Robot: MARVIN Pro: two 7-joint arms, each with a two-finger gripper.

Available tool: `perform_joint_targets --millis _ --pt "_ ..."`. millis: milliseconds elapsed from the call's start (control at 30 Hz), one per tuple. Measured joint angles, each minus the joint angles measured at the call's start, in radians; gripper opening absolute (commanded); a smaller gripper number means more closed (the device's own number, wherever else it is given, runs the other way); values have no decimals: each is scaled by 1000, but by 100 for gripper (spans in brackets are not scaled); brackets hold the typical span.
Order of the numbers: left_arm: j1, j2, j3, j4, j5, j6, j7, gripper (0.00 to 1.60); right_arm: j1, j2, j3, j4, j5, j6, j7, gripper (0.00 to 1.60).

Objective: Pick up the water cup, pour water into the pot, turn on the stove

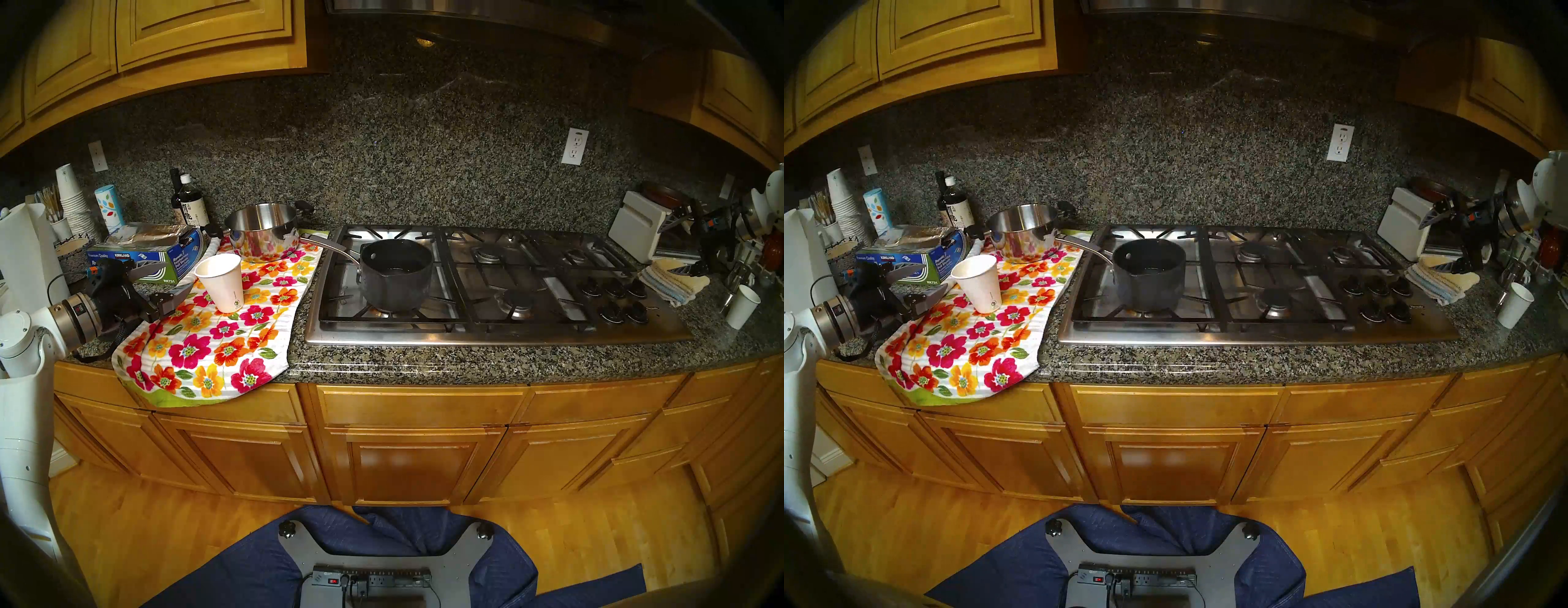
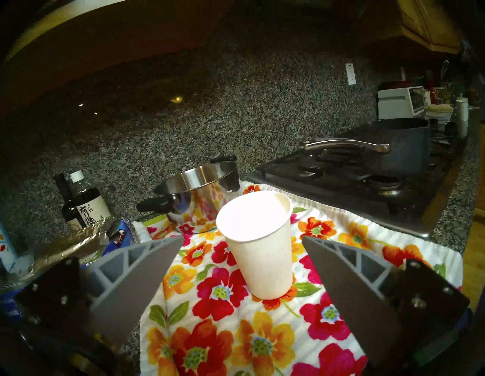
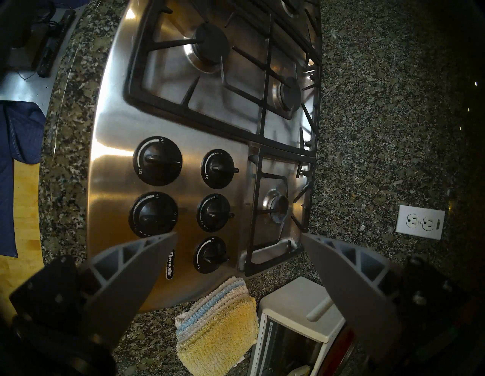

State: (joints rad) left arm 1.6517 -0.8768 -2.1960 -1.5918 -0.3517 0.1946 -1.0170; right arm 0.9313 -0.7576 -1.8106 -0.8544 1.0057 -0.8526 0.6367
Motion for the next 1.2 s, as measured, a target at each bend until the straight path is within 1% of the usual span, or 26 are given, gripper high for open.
perform_joint_targets --millis 367,1000,1067,1200 --pt "0 -1 -8 -9 2 25 -9 160 0 0 0 0 0 0 0 160" --pt "0 -3 -11 -11 2 21 -2 160 0 0 0 0 1 0 0 160" --pt "0 -3 -11 -12 2 20 -1 160 0 0 4 0 10 6 1 160" --pt "0 -3 -11 -12 2 20 0 160 -1 0 26 -3 62 45 12 160"
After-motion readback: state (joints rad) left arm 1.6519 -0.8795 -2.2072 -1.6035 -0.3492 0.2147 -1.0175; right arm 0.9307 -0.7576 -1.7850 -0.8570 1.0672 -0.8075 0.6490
